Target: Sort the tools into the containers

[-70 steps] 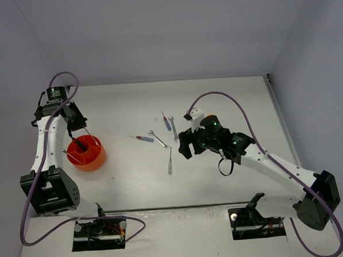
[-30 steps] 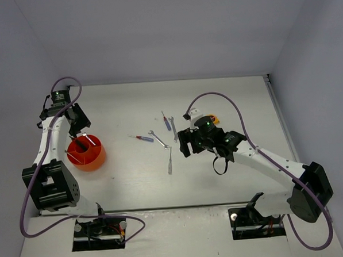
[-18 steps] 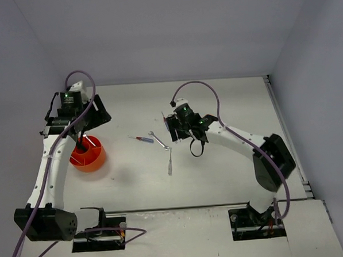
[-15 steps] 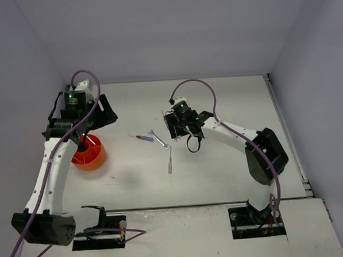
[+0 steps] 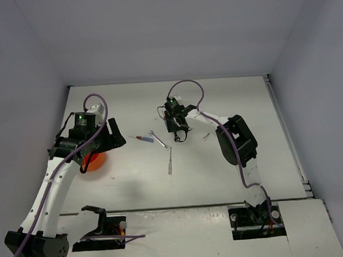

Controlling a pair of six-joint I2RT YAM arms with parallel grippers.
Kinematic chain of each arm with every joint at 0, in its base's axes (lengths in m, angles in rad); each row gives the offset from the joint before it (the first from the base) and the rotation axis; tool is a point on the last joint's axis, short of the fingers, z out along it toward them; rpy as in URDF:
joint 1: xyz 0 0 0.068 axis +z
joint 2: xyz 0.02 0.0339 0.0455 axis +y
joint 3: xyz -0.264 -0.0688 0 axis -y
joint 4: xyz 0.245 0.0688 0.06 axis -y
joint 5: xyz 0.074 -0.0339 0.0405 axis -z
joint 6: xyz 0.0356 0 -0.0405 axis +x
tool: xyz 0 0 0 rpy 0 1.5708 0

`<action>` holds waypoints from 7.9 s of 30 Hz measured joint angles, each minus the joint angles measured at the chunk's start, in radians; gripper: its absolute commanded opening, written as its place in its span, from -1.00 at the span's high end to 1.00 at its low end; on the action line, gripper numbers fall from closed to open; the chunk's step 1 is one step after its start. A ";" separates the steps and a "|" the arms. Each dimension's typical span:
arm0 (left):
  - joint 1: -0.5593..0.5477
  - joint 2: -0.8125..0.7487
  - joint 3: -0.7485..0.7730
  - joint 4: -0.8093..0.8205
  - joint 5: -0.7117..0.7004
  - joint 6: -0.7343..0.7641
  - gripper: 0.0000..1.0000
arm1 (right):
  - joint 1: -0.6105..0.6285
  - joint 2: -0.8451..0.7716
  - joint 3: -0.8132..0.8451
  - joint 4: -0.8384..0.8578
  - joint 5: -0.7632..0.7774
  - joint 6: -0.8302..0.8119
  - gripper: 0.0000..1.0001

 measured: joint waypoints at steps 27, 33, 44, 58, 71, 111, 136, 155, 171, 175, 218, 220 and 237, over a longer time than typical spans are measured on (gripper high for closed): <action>-0.104 0.118 0.108 0.004 0.018 0.007 -0.27 | 0.045 -0.348 -0.521 0.116 -0.031 0.014 0.65; -0.128 0.157 0.108 0.005 0.019 0.006 -0.27 | 0.054 -0.385 -0.557 0.087 -0.069 0.036 0.52; -0.151 0.163 0.116 0.005 0.016 0.000 -0.27 | 0.055 -0.311 -0.437 -0.051 -0.074 0.055 0.69; -0.158 0.167 0.115 0.024 0.052 -0.026 -0.27 | 0.068 -0.267 -0.358 -0.116 -0.075 -0.015 1.00; -0.182 0.224 0.114 0.145 0.153 -0.145 -0.27 | 0.200 -0.478 -0.375 -0.113 -0.045 -0.117 1.00; -0.373 0.371 0.128 0.392 0.111 -0.308 1.00 | 0.249 -0.808 -0.497 0.098 -0.220 -0.153 0.89; 0.154 0.232 0.281 0.097 -0.362 -0.152 1.00 | 0.138 -1.105 -0.653 0.007 -0.193 -0.197 -0.51; 0.368 0.521 0.379 0.065 -0.292 -0.003 1.00 | 0.124 -0.895 -0.611 -0.004 -0.173 -0.205 -0.52; 0.380 0.521 0.214 0.160 -0.199 0.076 0.51 | 0.124 -0.769 -0.559 -0.001 -0.167 -0.204 -0.52; 0.380 0.515 0.202 0.180 -0.174 0.100 0.11 | 0.125 -0.741 -0.544 -0.001 -0.167 -0.204 -0.51; 0.083 0.165 0.053 0.123 0.076 0.048 -0.20 | 0.141 0.046 0.059 0.014 -0.182 -0.340 0.82; 0.078 0.173 0.053 0.123 0.076 0.046 -0.20 | 0.140 0.028 0.023 0.046 -0.184 -0.340 0.90; -0.034 0.316 0.152 0.120 0.084 0.041 -0.20 | 0.085 -0.222 -0.326 0.016 -0.140 -0.260 0.72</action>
